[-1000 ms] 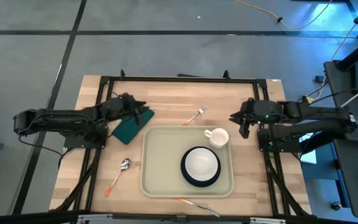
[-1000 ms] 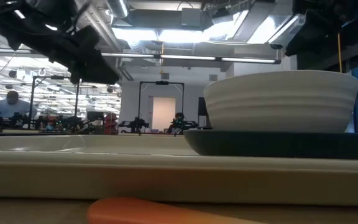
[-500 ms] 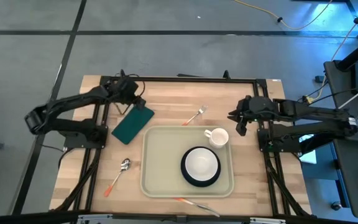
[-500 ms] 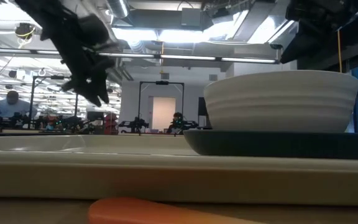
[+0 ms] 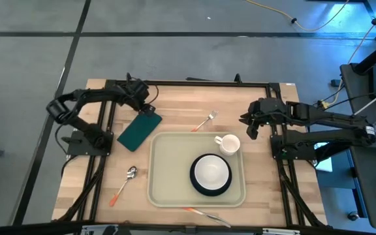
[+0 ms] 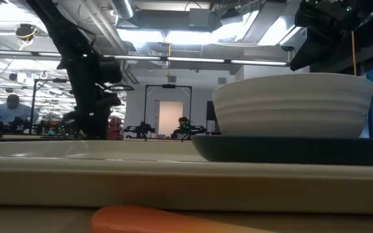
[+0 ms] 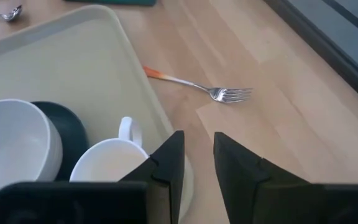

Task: Set up tray
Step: Put the green napkin on the light brown serving tray

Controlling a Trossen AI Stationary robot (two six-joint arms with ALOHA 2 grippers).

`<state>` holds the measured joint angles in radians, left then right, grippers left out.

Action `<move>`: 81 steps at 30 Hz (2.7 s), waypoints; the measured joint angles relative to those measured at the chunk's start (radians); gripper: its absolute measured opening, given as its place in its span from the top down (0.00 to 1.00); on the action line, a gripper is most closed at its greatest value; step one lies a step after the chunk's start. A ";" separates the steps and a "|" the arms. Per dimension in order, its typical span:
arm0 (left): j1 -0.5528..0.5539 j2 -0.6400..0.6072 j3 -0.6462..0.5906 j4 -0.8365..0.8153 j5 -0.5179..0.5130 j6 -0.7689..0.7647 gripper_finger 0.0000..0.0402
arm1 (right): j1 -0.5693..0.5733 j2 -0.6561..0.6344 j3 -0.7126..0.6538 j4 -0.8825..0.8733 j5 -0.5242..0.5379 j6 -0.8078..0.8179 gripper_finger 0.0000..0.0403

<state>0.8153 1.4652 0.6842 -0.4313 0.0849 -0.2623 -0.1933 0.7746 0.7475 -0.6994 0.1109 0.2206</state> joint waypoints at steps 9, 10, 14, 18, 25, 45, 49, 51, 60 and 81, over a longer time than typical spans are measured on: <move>-0.009 0.088 0.006 0.018 -0.007 0.094 0.60 | -0.001 0.000 0.000 0.000 0.000 -0.032 0.78; -0.012 0.091 0.006 0.020 -0.007 0.115 0.60 | -0.001 0.001 0.000 0.000 0.000 -0.041 0.78; -0.022 0.092 0.006 0.021 -0.017 0.126 0.64 | -0.001 0.001 0.000 0.000 0.000 -0.046 0.78; -0.023 0.093 0.004 0.021 -0.008 0.120 0.73 | -0.001 0.001 0.000 0.000 0.000 -0.047 0.78; -0.021 0.084 0.000 0.028 0.013 0.094 0.95 | -0.001 0.001 0.000 0.000 0.000 -0.047 0.78; -0.176 -0.444 -0.004 0.085 0.012 -0.037 0.97 | -0.001 0.001 0.000 -0.001 0.001 -0.076 0.78; -0.265 -0.556 -0.004 0.137 0.010 -0.110 0.97 | -0.001 0.001 0.000 -0.001 0.001 -0.077 0.78; -0.321 -0.597 -0.002 0.176 0.003 -0.150 0.97 | -0.001 0.001 0.000 -0.001 0.001 -0.079 0.78; -0.624 -0.656 -0.001 0.316 -0.116 -0.263 0.97 | -0.001 0.001 0.000 -0.001 0.001 -0.097 0.78; -1.389 -0.378 0.023 0.719 -0.769 -0.326 0.97 | -0.001 0.001 0.000 -0.001 0.001 -0.065 0.78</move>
<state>-0.5740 1.0869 0.7073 0.2872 -0.6838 -0.5884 -0.1947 0.7753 0.7475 -0.7004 0.1120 0.1561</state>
